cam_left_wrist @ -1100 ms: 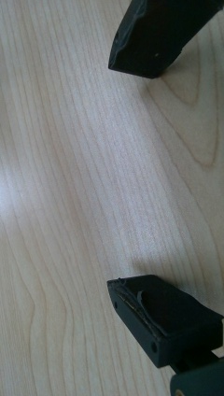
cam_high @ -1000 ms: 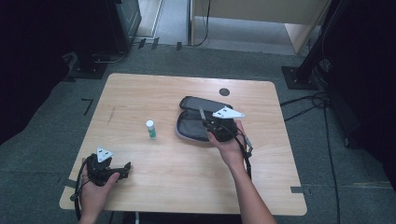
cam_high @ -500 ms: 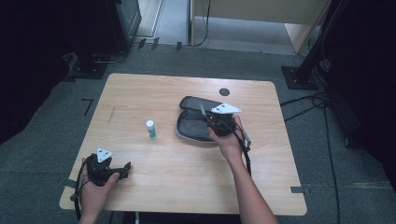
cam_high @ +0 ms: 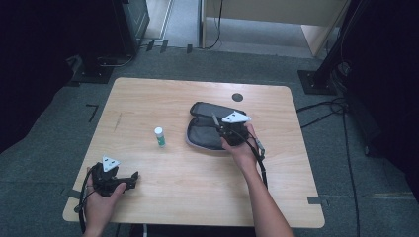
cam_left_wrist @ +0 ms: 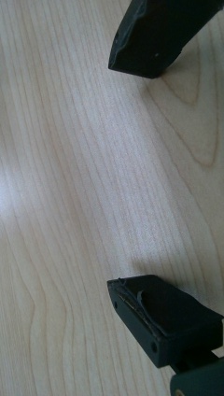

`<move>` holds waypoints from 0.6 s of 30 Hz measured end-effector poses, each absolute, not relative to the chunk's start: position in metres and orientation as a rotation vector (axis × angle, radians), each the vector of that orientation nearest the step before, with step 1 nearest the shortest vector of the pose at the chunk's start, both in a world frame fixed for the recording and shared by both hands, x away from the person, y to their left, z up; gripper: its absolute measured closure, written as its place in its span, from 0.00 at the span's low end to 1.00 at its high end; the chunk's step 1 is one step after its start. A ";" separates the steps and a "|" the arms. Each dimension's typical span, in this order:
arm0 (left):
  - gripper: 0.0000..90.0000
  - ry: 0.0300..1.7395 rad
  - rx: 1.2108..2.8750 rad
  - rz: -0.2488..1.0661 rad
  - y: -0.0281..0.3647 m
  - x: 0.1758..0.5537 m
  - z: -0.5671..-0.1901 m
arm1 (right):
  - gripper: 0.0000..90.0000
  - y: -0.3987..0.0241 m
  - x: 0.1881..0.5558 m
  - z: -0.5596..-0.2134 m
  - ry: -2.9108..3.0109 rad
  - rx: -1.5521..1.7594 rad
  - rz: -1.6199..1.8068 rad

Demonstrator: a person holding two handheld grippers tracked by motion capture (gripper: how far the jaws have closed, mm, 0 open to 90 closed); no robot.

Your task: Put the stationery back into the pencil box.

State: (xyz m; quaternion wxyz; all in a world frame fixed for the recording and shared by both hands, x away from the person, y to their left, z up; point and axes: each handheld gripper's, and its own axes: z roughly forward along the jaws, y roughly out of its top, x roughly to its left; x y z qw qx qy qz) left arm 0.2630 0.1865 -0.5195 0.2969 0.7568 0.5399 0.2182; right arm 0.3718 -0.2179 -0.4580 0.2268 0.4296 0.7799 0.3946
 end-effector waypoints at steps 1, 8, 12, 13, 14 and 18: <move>0.00 1.435 2.012 0.580 0.186 0.263 -0.519 | 0.89 -0.217 0.372 -0.459 2.150 1.191 1.085; 0.00 1.435 2.012 0.580 0.187 0.263 -0.519 | 0.89 -0.212 0.378 -0.465 2.175 1.175 1.071; 0.00 1.436 2.012 0.580 0.186 0.263 -0.519 | 0.89 -0.208 0.383 -0.470 2.190 1.188 1.058; 0.00 1.435 2.012 0.580 0.186 0.263 -0.519 | 0.89 -0.205 0.386 -0.472 2.199 1.198 1.045; 0.00 1.435 2.012 0.580 0.186 0.263 -0.519 | 0.89 -0.204 0.387 -0.473 2.209 1.201 1.038; 0.00 1.435 2.011 0.581 0.186 0.263 -0.520 | 0.89 -0.199 0.394 -0.477 2.236 1.200 0.997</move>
